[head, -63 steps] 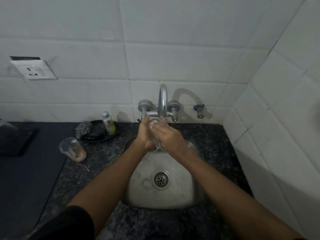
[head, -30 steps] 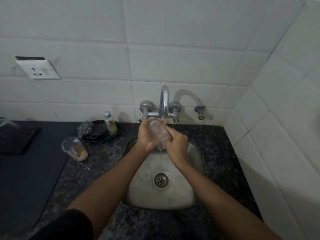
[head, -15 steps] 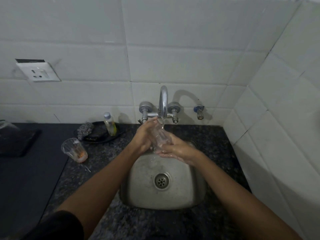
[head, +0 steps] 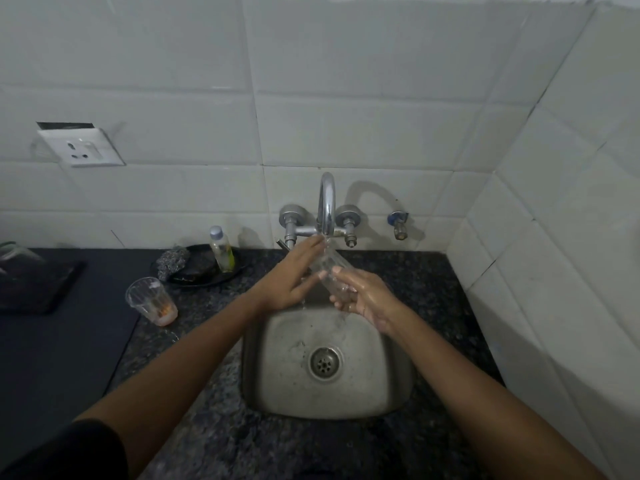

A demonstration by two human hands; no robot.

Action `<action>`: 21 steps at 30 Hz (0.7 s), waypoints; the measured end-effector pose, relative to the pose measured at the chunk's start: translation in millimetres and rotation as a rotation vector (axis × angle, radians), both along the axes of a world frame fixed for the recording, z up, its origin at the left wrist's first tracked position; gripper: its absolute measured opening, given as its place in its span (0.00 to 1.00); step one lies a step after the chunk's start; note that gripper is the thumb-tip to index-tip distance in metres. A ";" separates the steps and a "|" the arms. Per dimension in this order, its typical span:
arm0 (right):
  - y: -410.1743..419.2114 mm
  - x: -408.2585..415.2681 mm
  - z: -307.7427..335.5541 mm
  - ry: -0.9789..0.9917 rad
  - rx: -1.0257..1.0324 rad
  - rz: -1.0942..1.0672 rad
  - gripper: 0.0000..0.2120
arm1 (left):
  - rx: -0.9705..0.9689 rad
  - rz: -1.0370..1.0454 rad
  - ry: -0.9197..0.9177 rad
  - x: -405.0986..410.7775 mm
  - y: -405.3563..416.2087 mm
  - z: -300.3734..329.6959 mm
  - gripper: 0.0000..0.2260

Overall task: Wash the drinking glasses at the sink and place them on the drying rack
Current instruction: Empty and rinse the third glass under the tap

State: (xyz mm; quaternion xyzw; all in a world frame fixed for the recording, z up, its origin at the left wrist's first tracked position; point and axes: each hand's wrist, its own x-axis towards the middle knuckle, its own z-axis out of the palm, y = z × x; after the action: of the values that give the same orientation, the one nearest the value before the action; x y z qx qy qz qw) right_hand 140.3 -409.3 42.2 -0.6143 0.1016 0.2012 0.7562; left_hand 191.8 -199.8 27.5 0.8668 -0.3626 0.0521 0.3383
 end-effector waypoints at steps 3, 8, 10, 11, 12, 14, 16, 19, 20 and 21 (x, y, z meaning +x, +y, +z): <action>-3.3 3.5 6.3 0.014 -0.061 0.012 0.21 | 0.230 -0.141 -0.190 10.1 13.4 -9.1 0.36; 4.2 -0.2 13.3 -0.083 -0.170 0.049 0.20 | 0.193 -0.083 -0.310 9.7 6.2 -8.5 0.32; 6.7 -3.8 14.7 -0.245 -0.445 0.059 0.17 | 0.184 -0.121 -0.370 11.0 2.7 -8.1 0.30; 7.1 -6.1 15.2 -0.317 -0.607 0.040 0.18 | 0.182 -0.131 -0.380 11.7 2.5 -7.9 0.30; 6.7 -6.9 13.7 -0.378 -0.751 0.010 0.22 | 0.177 -0.126 -0.381 11.9 2.5 -6.8 0.30; 7.3 -9.6 13.2 -0.483 -0.878 -0.034 0.28 | 0.155 -0.102 -0.378 11.8 2.6 -4.4 0.28; 8.3 -12.3 11.2 -0.657 -0.998 -0.040 0.29 | 0.132 -0.097 -0.372 11.1 -0.2 -2.1 0.26; 6.5 -10.2 5.1 -0.643 -0.902 -0.067 0.33 | 0.138 -0.066 -0.314 11.9 -3.5 1.8 0.24; 6.2 -9.0 7.1 -0.486 -0.693 -0.072 0.33 | 0.129 -0.045 -0.308 11.1 -3.9 0.8 0.24; 6.7 -7.0 8.8 -0.276 -0.406 -0.072 0.32 | 0.119 -0.027 -0.313 9.5 -3.9 -1.0 0.24</action>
State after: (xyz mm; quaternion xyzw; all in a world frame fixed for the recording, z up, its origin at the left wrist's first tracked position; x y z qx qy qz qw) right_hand 133.2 -402.6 51.0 -0.7714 0.0575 0.0641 0.6305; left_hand 201.3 -203.6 26.5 0.8617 -0.4250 0.1602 0.2263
